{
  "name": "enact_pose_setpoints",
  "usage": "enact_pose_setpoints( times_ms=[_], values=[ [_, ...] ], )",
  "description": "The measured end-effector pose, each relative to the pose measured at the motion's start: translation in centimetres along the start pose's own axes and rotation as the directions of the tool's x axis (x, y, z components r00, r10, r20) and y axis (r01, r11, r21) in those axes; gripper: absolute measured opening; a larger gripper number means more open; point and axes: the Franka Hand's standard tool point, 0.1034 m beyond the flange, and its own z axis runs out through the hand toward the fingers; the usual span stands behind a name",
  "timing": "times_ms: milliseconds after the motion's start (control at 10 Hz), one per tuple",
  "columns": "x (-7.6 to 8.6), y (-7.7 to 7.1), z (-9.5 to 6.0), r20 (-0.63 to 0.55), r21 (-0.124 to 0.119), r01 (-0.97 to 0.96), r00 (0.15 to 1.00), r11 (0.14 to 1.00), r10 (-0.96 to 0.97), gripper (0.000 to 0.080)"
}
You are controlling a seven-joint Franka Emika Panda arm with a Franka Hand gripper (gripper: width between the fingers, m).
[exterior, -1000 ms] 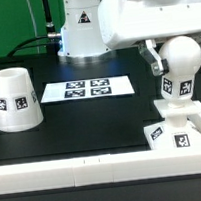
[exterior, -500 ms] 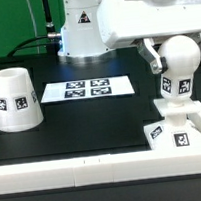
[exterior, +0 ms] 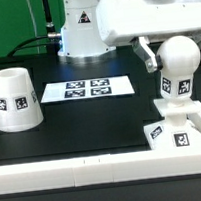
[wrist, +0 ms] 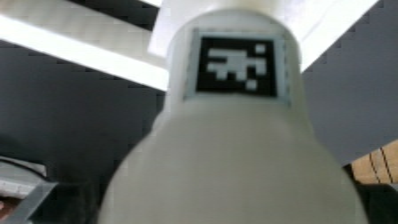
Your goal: Assemble lamp
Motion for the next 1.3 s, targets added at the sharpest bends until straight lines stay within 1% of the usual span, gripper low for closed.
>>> enact_pose_setpoints(
  times_ms=[300,500,700,800,900,1000,1100,1200,1300],
  values=[
    [1.1,0.1,-1.7,0.012,0.002,0.009,1.000,1.000,-0.009,0.0699],
    [2.1,0.7,-2.9,0.020,-0.002,0.009,1.000,1.000,-0.009,0.0699],
    [1.8,0.6,-2.7,0.026,0.001,0.008,1.000,1.000,-0.008,0.0699],
    [1.6,0.3,-2.6,0.055,0.011,0.007,0.998,1.000,-0.007,0.0699],
    [1.6,0.4,-2.6,0.060,0.012,0.005,0.998,1.000,-0.006,0.0699],
    [0.5,0.5,-2.2,0.140,0.032,0.000,0.990,1.000,-0.004,0.0699],
    [0.6,0.6,-2.0,0.228,0.058,-0.007,0.974,0.998,-0.006,0.0699],
    [1.0,0.5,-1.9,0.274,0.074,-0.013,0.962,0.997,-0.007,0.0699],
    [0.6,0.4,-1.6,0.318,0.088,-0.019,0.948,0.996,-0.010,0.0699]
  ],
)
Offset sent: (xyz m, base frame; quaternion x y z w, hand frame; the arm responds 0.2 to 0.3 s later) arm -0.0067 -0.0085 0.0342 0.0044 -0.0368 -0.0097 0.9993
